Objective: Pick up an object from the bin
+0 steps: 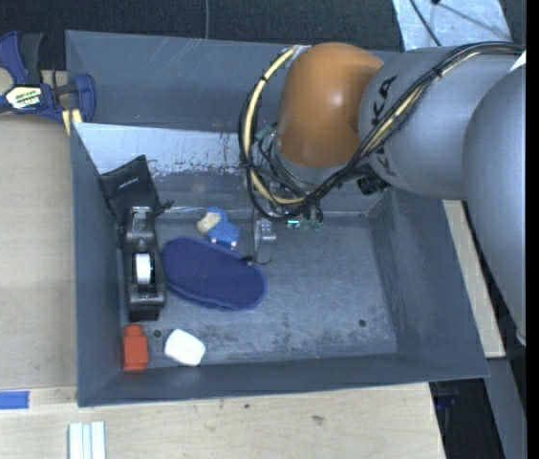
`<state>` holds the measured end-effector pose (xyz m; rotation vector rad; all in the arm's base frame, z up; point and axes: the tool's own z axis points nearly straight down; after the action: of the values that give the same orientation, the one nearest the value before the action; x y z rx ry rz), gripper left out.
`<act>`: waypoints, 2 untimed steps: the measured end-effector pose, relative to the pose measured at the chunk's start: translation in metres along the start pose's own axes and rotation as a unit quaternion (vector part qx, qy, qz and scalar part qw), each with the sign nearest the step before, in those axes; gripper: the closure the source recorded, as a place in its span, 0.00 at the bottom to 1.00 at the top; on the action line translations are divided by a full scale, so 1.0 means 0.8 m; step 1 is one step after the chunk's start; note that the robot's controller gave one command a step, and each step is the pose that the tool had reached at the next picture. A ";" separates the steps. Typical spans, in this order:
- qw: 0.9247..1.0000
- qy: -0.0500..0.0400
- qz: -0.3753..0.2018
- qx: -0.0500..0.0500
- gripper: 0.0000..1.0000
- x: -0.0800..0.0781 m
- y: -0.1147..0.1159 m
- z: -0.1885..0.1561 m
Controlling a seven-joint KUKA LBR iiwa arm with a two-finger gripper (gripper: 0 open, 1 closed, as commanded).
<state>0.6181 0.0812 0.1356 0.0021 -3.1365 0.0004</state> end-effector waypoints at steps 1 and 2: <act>0.997 -0.002 0.075 0.000 0.00 0.043 0.036 0.026; 0.987 -0.002 0.160 -0.001 0.00 0.062 0.051 0.024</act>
Offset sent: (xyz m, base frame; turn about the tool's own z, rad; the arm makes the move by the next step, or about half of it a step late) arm -0.0341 0.0286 -0.0199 0.1530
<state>0.5686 0.1223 0.1164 -0.5018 -3.1001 -0.0004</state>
